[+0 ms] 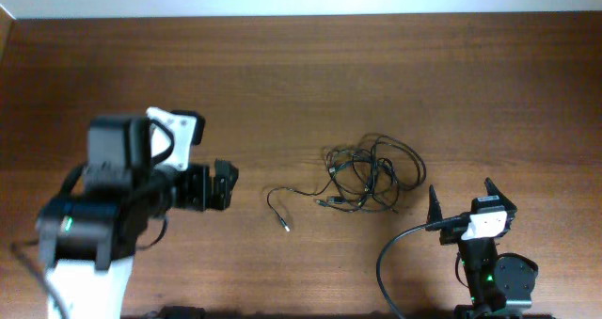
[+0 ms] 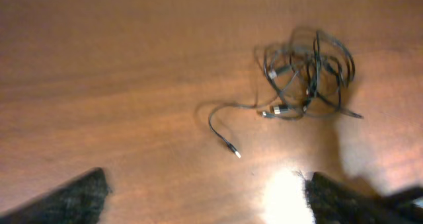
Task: Untangle cables
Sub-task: 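Move the left gripper over the black cable pile and lower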
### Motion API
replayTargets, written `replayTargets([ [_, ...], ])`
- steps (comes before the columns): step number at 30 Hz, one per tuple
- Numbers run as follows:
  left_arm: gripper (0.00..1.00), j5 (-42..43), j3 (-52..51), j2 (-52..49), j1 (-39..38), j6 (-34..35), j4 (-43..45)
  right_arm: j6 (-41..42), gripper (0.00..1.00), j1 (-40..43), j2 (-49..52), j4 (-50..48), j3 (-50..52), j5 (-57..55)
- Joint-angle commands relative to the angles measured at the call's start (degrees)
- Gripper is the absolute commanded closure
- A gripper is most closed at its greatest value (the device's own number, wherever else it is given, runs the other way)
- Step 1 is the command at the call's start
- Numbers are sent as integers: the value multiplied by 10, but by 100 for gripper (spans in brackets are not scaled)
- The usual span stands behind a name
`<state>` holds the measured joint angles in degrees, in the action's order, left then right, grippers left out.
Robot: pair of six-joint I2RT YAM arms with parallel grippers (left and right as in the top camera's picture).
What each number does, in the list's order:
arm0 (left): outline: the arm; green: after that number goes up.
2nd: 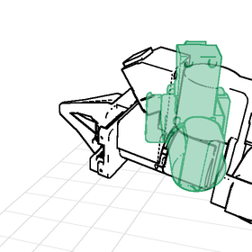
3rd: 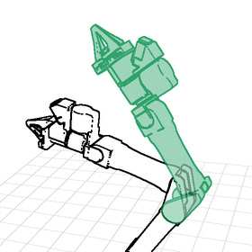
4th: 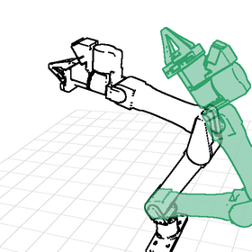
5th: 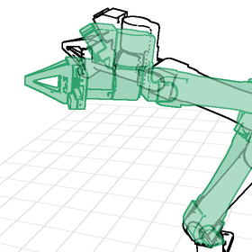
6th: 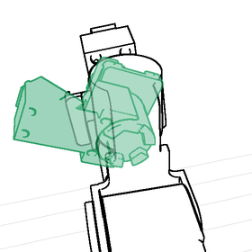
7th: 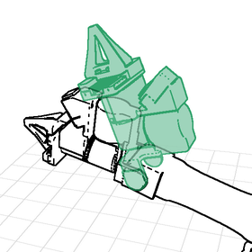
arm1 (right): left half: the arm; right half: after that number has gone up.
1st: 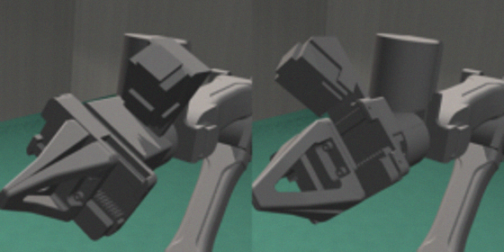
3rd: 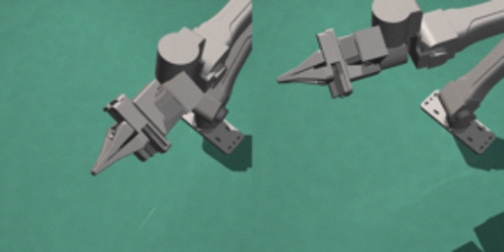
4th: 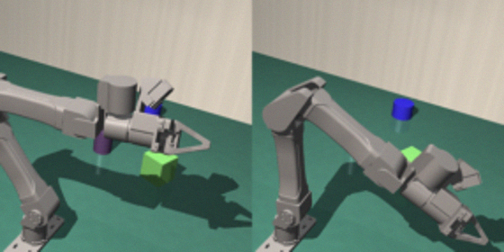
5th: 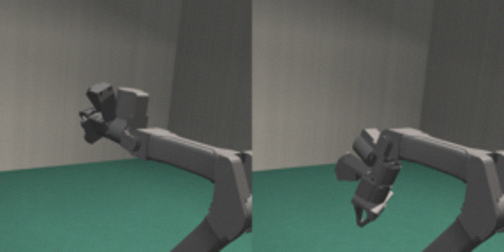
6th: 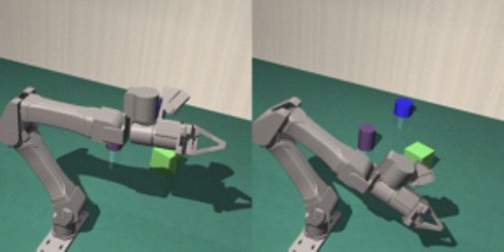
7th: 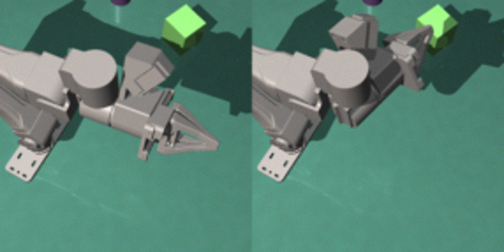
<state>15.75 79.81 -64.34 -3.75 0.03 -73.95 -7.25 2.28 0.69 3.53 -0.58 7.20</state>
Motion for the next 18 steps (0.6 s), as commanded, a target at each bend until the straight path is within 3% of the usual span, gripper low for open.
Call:
replayTargets([
  [1,100,62,8,-76,-2,-9,-16,6,1,3,-2,3,2,10],
  [5,100,63,6,-169,-22,-9,-26,6,2,3,-2,3,2,10],
  [11,100,63,-2,-284,-120,-9,10,6,1,3,-2,3,2,10],
  [16,82,59,-2,-359,-188,-9,47,6,2,3,-2,3,2,10],
  [18,81,59,-2,-372,-202,-7,61,6,1,3,-2,3,2,10],
])
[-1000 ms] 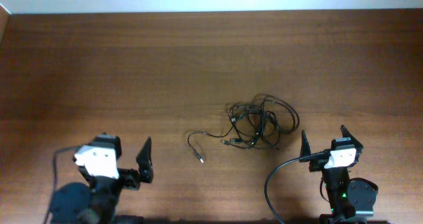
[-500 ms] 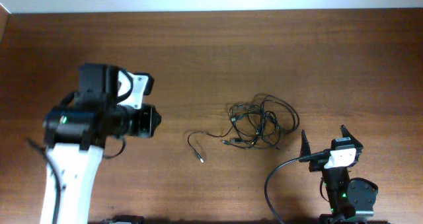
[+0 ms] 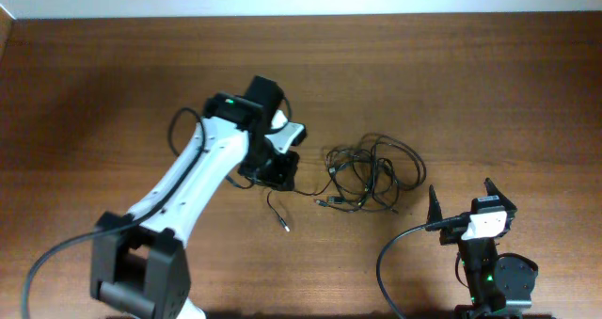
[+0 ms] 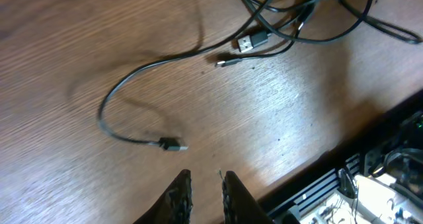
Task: Untangle cables
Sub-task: 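Move the left gripper over the black cable pile and lower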
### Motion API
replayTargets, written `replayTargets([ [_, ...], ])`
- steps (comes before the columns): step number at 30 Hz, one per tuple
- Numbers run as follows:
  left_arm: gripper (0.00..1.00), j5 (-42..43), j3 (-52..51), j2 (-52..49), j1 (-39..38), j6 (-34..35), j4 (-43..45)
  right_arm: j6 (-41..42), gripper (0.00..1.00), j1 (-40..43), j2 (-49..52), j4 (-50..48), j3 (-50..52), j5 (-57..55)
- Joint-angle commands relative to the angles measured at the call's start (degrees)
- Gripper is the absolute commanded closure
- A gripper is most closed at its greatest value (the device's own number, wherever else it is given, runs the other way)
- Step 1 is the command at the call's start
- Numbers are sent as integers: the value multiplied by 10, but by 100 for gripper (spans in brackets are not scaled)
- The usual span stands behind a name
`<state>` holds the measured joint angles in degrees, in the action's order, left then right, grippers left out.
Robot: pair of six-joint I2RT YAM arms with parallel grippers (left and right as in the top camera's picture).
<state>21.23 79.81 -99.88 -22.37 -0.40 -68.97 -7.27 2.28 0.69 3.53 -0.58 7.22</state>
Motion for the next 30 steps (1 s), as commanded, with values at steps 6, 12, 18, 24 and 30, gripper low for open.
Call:
replayTargets([
  [6,63,2,-2,-20,-25,-3,52,6,1,3,-2,3,2,10],
  [12,42,-104,-2,-20,-25,61,104,6,1,3,-2,3,2,10],
  [18,41,-115,-2,-20,-25,62,105,6,1,3,-2,3,2,10],
  [24,37,-114,-2,-20,-25,62,101,6,1,3,-2,3,2,10],
  [30,37,-114,-2,-20,-25,62,128,6,1,3,-2,3,2,10],
])
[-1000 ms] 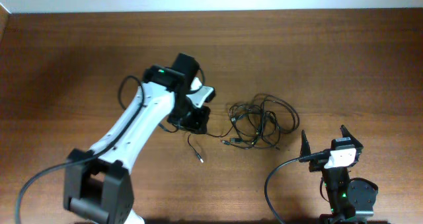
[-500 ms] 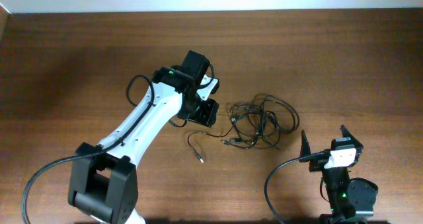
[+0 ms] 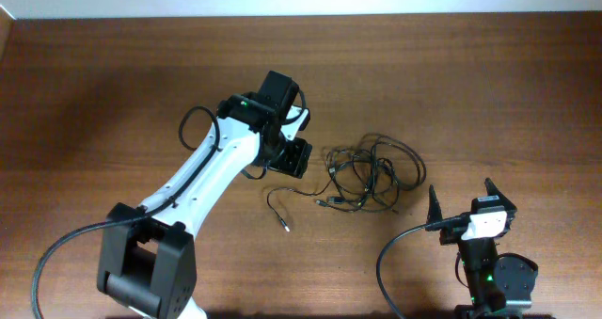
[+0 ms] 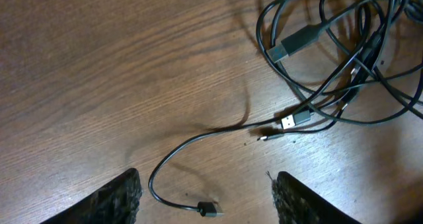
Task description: Untangle cables
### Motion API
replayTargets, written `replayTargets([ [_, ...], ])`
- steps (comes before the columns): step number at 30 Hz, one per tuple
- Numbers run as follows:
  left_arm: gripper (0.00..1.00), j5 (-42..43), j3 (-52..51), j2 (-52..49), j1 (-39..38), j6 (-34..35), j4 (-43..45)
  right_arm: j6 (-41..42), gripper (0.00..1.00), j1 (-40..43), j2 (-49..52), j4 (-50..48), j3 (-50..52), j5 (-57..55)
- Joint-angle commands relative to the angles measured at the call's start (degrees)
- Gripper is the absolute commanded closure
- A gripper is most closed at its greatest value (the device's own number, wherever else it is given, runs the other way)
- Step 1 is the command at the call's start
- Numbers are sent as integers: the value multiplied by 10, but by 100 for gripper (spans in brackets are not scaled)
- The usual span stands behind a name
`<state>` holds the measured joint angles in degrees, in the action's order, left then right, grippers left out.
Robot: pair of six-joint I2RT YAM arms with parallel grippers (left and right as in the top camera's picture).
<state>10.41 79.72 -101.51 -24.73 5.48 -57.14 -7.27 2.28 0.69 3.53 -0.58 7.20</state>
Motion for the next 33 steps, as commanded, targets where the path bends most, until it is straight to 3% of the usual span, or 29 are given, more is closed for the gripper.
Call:
replayTargets([
  [1,65,-6,-1,-4,-2,3,14,6,1,3,-2,3,2,10],
  [2,99,1,-1,-4,-2,3,18,6,1,3,-2,3,2,10],
  [7,100,38,-2,-8,-2,3,14,6,1,3,-2,3,2,10],
  [8,100,38,-2,-8,-2,3,18,-47,1,3,-2,-4,2,-38],
  [11,98,38,-2,-8,-2,3,58,-60,1,3,-1,10,2,-68],
  [14,85,40,-2,-9,-6,10,97,-60,1,3,-1,10,2,-68],
  [16,50,40,-2,-30,-22,10,147,-60,1,3,-1,-7,2,-55],
  [17,40,40,-2,-41,-29,10,163,-57,1,3,-1,-20,2,-18],
  [19,30,40,-2,-75,-49,10,202,-33,2,3,-1,-74,2,88],
  [21,28,34,-2,-112,-67,9,242,109,2,3,-1,-135,2,132],
  [25,57,33,-2,-155,-69,9,272,260,1,3,-1,-144,2,132],
  [29,49,26,-2,-163,-69,-13,267,279,1,3,-1,-123,2,132],
  [30,55,2,-2,-163,-69,-13,269,279,1,3,-1,-123,2,132],
  [31,69,-29,-2,-167,-69,-12,273,279,2,3,-1,-123,2,132],
  [33,69,-29,-2,-174,-69,-12,274,279,2,3,-1,-123,2,132],
])
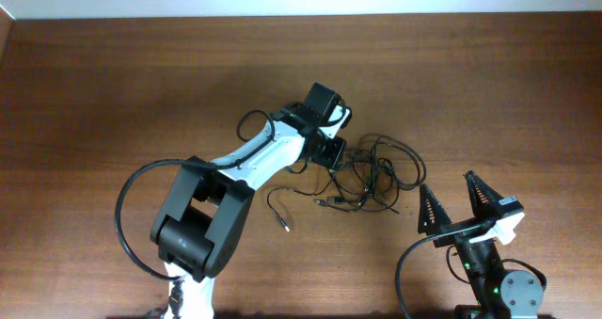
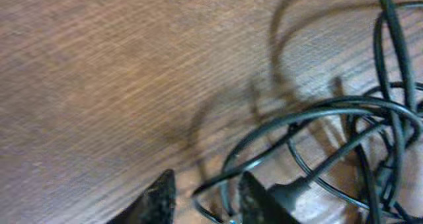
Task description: Untangle cables
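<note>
A tangle of thin black cables [image 1: 372, 173] lies right of the table's middle. One loose end with a small plug [image 1: 285, 223] trails out to the left. My left gripper [image 1: 331, 153] is down at the tangle's left edge. In the left wrist view the left gripper [image 2: 206, 196] is open, its fingers [image 2: 158, 194] a moderate gap apart. A strand of the cable loop [image 2: 317, 112] runs between the tips, with a dark plug [image 2: 287, 192] just to the right. My right gripper [image 1: 454, 204] stands open near the front right, apart from the tangle.
The brown wooden table [image 1: 113, 93] carries only the cables. The left arm's white links [image 1: 254, 154] reach across the middle from the front. A thick black robot cable [image 1: 400, 263] curves by the right arm's base.
My left gripper moved right, from beside the tangle to its left edge, and its fingers stand closer together, now around a strand. The right gripper shifted and its fingers show wider apart.
My left gripper was first open at the table's left, far from the cables. Then it was shut over the loose cable end. Then it was wide open just left of the tangle, and now it straddles a strand at the tangle's edge.
</note>
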### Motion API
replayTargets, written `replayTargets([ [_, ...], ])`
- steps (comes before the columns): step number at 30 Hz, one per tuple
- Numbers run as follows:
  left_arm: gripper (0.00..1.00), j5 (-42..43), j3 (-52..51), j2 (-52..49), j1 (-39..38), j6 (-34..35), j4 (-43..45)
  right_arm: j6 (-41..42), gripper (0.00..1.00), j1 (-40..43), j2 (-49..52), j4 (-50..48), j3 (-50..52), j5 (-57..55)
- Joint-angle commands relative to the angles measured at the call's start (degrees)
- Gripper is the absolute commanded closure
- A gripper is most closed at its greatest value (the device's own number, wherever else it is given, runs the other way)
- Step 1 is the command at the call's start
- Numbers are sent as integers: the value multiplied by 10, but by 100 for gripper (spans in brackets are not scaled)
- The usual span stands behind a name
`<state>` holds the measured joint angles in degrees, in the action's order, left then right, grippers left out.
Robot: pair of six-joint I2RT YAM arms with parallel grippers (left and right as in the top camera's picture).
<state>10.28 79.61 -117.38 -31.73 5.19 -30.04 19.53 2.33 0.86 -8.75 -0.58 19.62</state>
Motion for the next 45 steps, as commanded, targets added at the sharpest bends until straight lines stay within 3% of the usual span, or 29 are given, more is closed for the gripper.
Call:
replayTargets([
  [1,69,-28,-1,-20,1,-10,3,12,2,3,-3,0,2,7],
  [3,73,-28,-1,-33,1,-10,13,55,1,3,-3,0,2,2],
  [4,82,-28,-1,-42,1,-10,26,119,1,3,-2,0,2,-12],
  [5,97,-28,-1,-42,1,-10,35,135,2,3,-2,0,2,-12],
  [6,100,-28,0,-41,2,-10,42,137,1,3,-2,0,2,-11],
  [9,100,-26,24,-17,10,-9,5,119,1,3,-1,16,-14,3],
  [14,100,-26,40,89,54,-10,-91,49,1,3,55,148,-146,-9],
  [17,100,-22,40,146,93,-10,-136,37,1,3,205,257,-290,3],
  [22,100,-22,39,167,166,9,-221,-30,1,3,499,557,-573,72],
  [25,100,62,39,167,190,18,-246,-30,3,3,631,630,-642,161],
  [29,99,69,35,163,178,19,-271,-31,38,-6,751,630,-641,221],
  [31,94,69,23,158,168,19,-270,-31,39,-30,799,630,-641,219],
  [32,83,68,17,156,165,19,-270,-31,39,-44,822,622,-641,217],
  [34,52,65,9,145,164,19,-264,-30,39,-78,864,577,-641,217],
  [35,28,65,9,134,165,19,-261,-30,39,-98,888,541,-641,217],
  [36,21,70,9,126,165,19,-251,-30,39,-116,910,505,-641,217],
  [38,19,128,9,110,165,19,-211,-30,39,-147,952,428,-641,217],
  [41,32,142,9,91,162,21,-159,13,39,-167,992,353,-641,169],
  [42,42,142,9,78,159,21,-144,33,39,-172,1006,328,-641,147],
  [45,45,143,9,40,141,30,-109,57,39,-186,1029,272,-641,113],
])
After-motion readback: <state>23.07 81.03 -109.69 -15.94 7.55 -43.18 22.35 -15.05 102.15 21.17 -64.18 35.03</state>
